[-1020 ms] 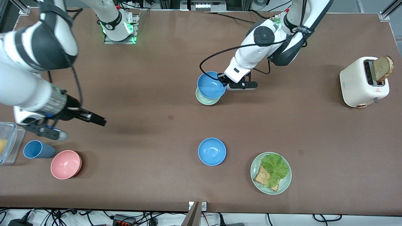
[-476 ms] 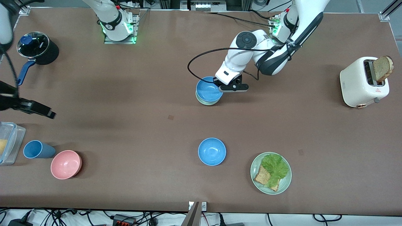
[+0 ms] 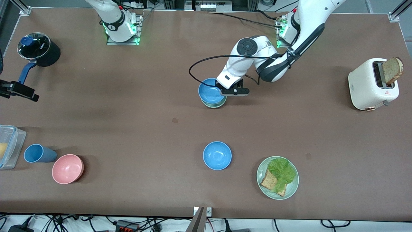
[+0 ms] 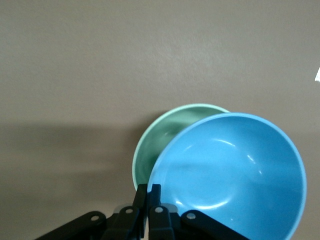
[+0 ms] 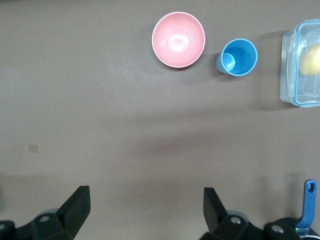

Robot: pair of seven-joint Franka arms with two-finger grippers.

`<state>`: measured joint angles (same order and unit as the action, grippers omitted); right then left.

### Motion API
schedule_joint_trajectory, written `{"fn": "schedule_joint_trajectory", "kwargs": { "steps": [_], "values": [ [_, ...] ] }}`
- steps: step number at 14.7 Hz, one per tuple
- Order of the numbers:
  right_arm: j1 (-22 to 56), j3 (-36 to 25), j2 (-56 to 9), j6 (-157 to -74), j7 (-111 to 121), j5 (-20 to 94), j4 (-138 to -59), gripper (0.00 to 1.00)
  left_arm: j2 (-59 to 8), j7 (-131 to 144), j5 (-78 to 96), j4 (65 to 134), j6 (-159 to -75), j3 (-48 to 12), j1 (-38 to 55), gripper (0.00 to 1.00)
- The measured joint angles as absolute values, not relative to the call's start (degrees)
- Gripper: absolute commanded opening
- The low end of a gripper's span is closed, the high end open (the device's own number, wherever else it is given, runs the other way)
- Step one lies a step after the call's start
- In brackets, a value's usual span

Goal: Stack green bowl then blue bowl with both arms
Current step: 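Open the left gripper to release the blue bowl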

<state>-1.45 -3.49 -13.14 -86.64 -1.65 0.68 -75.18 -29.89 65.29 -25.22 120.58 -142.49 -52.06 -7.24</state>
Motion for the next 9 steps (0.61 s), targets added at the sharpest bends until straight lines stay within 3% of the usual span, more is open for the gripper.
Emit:
{"fn": "schedule_joint_trajectory", "kwargs": {
  "steps": [4, 9],
  "values": [
    [-1.44, -3.07, -12.74, -86.32, 0.4, -1.3, -75.79, 1.0, -29.74, 66.06, -25.23, 118.95, -139.89, -51.95, -8.7, 0.44],
    [-1.44, -3.01, -7.59, -89.49, 0.67, -1.33, -84.6, 1.0, -29.07, 64.0, -25.91, 107.97, -124.27, -55.42, -14.57, 0.48]
  ]
}}
